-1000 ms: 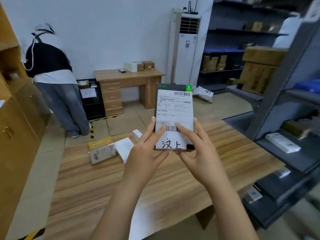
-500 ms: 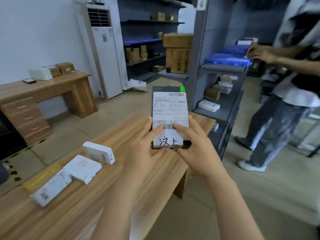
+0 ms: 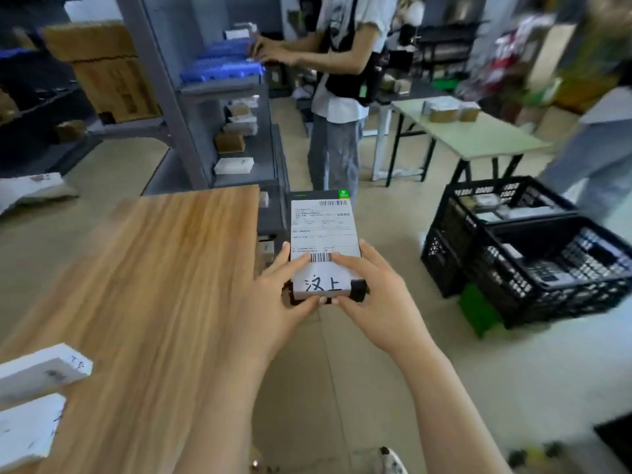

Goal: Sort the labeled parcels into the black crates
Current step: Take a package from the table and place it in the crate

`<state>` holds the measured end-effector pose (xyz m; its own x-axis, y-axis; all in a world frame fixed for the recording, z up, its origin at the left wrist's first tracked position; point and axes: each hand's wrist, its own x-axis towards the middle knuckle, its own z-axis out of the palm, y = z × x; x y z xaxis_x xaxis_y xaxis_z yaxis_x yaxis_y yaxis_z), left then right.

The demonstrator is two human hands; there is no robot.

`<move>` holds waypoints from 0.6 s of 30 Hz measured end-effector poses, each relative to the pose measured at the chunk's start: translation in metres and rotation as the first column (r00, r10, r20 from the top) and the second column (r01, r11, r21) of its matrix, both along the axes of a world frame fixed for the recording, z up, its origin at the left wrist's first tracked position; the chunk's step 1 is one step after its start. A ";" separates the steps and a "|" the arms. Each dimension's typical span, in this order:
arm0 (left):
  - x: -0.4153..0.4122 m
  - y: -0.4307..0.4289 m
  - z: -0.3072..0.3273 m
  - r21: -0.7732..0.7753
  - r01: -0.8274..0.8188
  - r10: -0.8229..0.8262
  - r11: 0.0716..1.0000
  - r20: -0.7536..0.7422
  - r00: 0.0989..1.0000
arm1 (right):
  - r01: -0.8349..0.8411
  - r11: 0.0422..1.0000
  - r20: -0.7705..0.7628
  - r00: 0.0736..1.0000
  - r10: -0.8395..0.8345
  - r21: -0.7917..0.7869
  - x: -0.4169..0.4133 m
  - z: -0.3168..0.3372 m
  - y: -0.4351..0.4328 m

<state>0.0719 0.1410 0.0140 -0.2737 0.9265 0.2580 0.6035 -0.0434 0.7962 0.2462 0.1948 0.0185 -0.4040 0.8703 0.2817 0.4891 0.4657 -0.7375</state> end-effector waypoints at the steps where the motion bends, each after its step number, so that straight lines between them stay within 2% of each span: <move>1: 0.013 0.002 0.002 -0.007 0.033 -0.033 0.999 -0.004 0.999 | 0.043 0.999 0.000 0.999 -0.043 -0.009 0.014 -0.001 -0.004; 5: 0.064 0.007 0.012 -0.002 0.176 -0.175 0.984 -0.092 0.980 | 0.202 0.979 -0.033 0.979 -0.203 -0.031 0.066 -0.002 -0.016; 10: 0.140 0.019 0.016 -0.014 0.377 -0.376 0.926 -0.127 0.918 | 0.391 0.917 -0.074 0.915 -0.396 -0.078 0.146 -0.004 -0.038; 14: 0.217 0.017 0.019 -0.008 0.521 -0.519 0.854 -0.104 0.849 | 0.536 0.843 -0.074 0.840 -0.538 -0.044 0.220 0.002 -0.067; 18: 0.306 0.001 0.021 -0.007 0.634 -0.633 0.774 -0.067 0.772 | 0.655 0.754 0.005 0.755 -0.656 -0.049 0.302 0.011 -0.110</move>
<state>0.3777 0.1418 0.0355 0.3905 0.8804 0.2690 0.4833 -0.4448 0.7541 0.5482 0.0847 0.0295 0.2737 0.9323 0.2364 0.6531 0.0003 -0.7573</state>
